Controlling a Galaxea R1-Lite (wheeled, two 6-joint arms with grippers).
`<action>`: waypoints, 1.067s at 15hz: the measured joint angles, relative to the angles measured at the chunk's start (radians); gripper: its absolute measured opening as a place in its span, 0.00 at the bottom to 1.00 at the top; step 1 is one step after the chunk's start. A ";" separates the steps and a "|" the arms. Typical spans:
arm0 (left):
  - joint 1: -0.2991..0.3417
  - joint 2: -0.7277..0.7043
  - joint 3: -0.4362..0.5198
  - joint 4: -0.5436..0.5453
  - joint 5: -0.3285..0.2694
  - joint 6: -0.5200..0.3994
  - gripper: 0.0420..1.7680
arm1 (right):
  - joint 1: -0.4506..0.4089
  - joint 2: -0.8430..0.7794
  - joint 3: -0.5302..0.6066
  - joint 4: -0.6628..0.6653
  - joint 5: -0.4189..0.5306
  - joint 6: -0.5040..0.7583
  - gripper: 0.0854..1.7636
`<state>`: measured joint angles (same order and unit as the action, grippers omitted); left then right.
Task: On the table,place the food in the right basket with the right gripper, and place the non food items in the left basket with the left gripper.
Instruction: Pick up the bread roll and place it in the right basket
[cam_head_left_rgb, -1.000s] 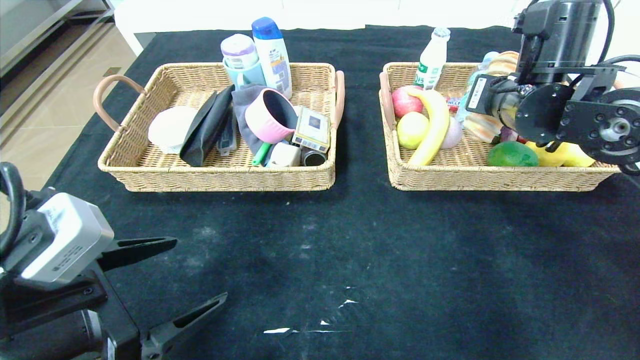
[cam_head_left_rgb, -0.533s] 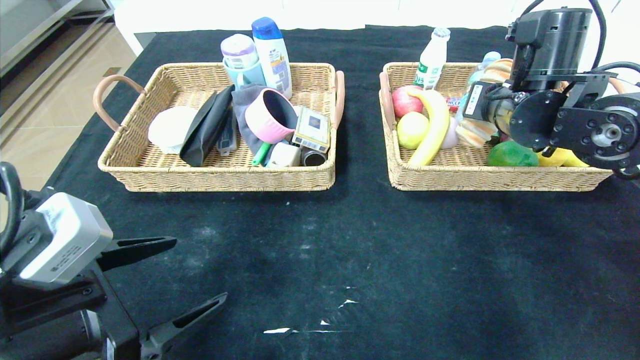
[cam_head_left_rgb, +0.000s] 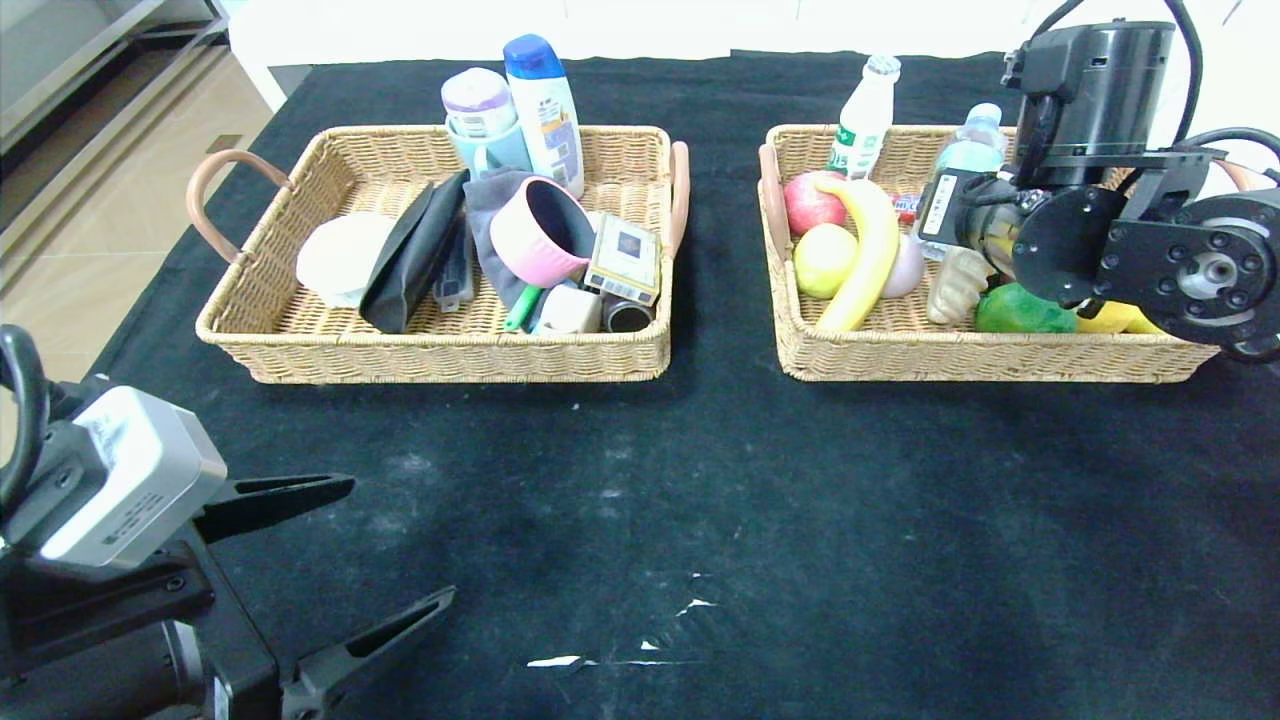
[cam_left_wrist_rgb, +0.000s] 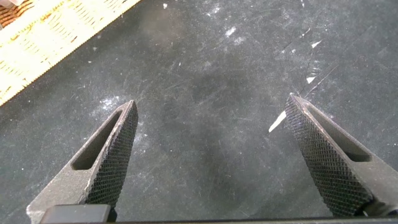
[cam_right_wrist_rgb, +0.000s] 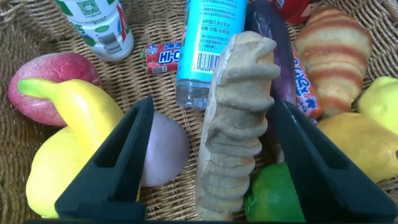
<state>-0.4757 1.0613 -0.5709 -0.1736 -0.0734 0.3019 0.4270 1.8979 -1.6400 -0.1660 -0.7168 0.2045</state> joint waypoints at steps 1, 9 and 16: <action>0.000 0.000 0.000 0.000 0.000 0.000 0.97 | 0.000 -0.001 0.000 0.000 0.000 0.000 0.81; 0.000 -0.004 0.000 0.000 0.000 0.000 0.97 | 0.025 -0.053 0.039 0.006 0.000 -0.019 0.91; 0.004 -0.011 -0.015 -0.001 0.013 -0.010 0.97 | 0.106 -0.180 0.251 0.005 -0.014 -0.031 0.94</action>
<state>-0.4719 1.0506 -0.5860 -0.1751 -0.0604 0.2915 0.5326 1.7179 -1.3889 -0.1611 -0.7313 0.1730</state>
